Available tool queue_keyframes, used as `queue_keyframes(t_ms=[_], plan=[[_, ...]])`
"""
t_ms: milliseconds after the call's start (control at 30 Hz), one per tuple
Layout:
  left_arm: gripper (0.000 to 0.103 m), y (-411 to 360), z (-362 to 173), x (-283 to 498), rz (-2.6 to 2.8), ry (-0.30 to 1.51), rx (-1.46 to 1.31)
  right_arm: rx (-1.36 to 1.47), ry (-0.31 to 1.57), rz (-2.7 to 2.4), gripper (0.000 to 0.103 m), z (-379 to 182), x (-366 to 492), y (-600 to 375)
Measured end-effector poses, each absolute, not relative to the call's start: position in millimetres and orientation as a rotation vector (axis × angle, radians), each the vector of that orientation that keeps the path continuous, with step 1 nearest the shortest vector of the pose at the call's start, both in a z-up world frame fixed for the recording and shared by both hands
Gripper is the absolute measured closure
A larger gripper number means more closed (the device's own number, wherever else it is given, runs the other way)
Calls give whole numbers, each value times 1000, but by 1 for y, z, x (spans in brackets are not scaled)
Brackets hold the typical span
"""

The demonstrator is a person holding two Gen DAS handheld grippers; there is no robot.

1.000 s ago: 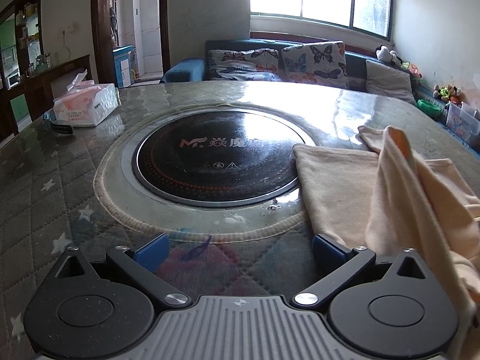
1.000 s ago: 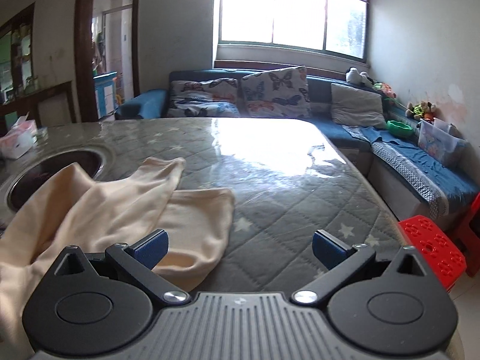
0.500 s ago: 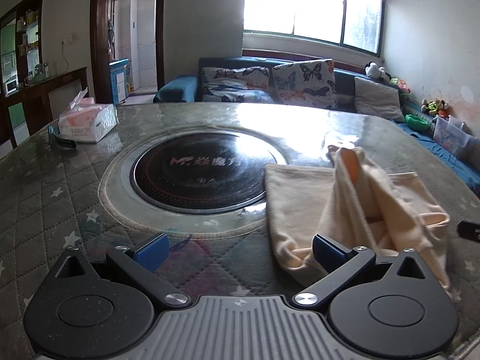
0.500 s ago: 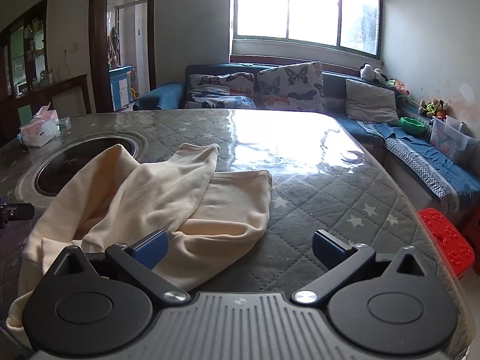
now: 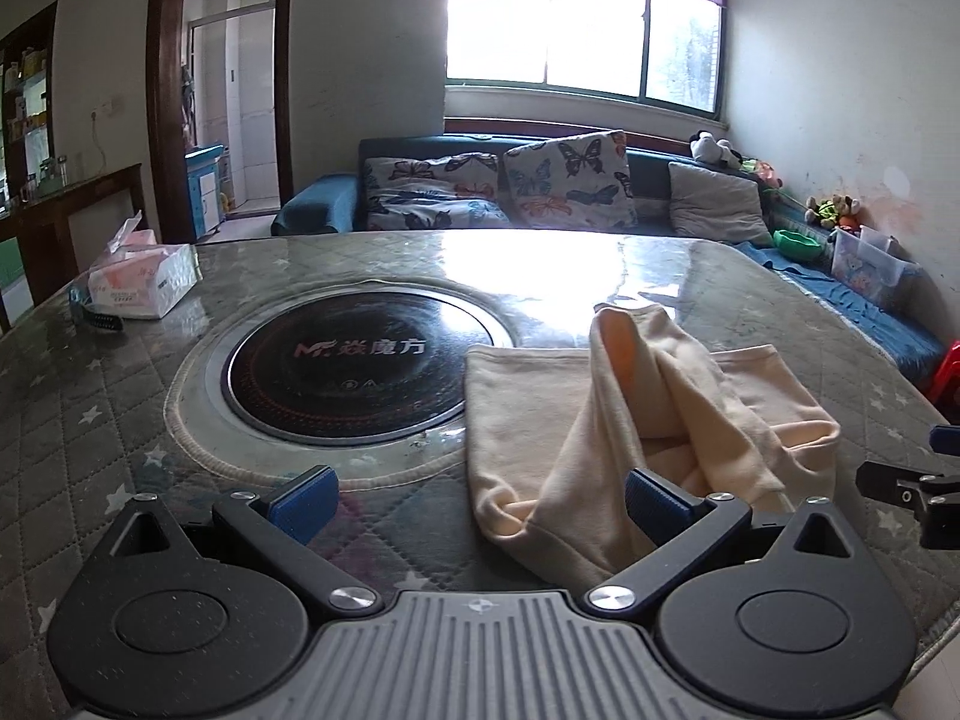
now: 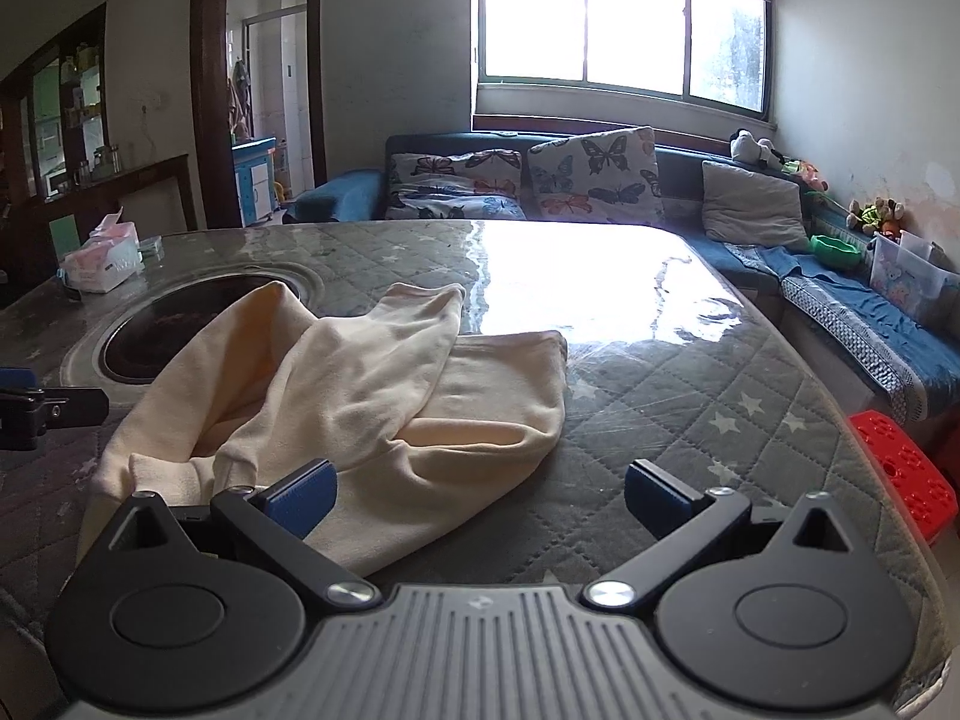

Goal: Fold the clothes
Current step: 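Move both grippers toward the crumpled cream sweatshirt on the table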

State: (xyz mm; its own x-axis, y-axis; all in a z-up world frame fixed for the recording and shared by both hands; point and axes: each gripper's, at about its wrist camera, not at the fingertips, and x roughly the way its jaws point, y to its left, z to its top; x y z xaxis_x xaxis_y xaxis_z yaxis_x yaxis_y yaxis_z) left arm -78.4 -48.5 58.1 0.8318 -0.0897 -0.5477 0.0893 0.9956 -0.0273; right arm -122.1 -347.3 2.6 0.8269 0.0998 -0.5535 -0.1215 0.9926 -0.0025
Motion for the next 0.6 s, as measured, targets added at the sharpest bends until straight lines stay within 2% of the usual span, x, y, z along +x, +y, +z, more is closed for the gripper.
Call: queue_keyframes(t_ms=[600], plan=[[0,-57,61,-74,-114,584,12,-41,593,137,0,4,-120,-343]])
